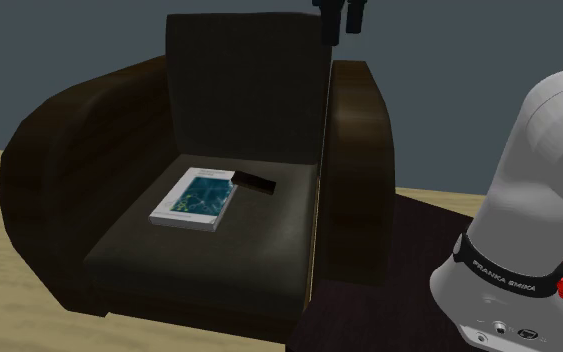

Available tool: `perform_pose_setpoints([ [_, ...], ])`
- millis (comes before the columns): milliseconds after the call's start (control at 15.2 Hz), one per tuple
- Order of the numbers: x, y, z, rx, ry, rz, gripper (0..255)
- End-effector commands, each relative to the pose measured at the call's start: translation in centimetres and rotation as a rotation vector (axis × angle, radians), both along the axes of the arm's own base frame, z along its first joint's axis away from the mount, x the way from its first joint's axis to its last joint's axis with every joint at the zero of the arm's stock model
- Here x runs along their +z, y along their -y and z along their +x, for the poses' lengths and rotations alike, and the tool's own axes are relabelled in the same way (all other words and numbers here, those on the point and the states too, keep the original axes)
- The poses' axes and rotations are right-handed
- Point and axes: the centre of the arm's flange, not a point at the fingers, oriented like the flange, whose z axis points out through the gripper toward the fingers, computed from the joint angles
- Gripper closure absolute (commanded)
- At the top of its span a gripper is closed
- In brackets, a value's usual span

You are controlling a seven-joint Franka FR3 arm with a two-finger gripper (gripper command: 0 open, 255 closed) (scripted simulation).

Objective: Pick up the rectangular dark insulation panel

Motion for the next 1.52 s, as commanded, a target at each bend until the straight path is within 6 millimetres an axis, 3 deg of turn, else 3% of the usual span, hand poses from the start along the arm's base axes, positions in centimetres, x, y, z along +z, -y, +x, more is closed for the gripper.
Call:
perform_pose_setpoints([
  [0, 0.0, 0.0, 0.0, 0.000, 0.000, 0.000, 0],
  [1452, -22.3, 10.5, 16.7, 0.138, -0.055, 0.064, 0],
])
